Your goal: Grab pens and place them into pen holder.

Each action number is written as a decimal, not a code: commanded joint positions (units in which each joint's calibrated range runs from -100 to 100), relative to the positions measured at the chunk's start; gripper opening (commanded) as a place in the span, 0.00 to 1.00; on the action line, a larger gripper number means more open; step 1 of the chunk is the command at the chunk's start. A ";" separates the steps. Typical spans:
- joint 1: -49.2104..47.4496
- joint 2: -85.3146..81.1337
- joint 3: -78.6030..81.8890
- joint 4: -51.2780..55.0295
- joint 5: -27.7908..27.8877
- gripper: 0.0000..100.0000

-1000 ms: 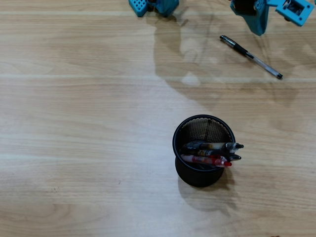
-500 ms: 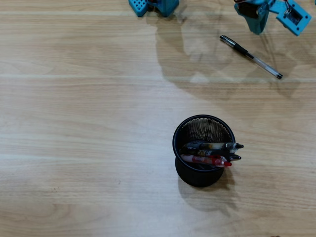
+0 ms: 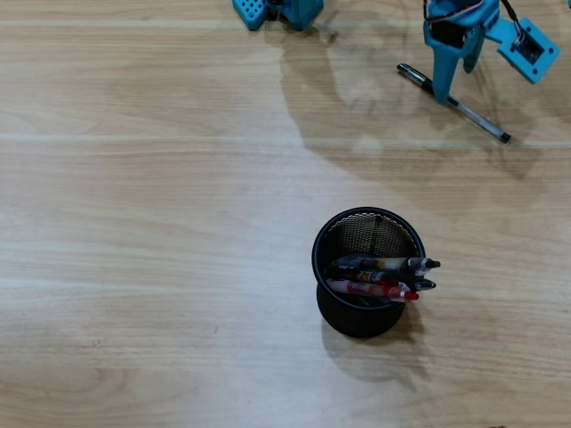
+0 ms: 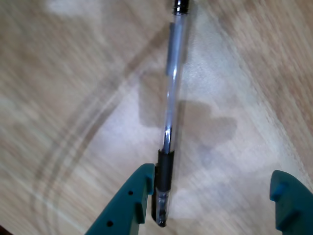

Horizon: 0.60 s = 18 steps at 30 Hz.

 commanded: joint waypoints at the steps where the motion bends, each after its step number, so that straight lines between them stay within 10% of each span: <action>1: 1.36 1.14 -2.96 -3.47 -0.29 0.28; 18: -0.47 9.97 -3.05 -6.11 -1.18 0.19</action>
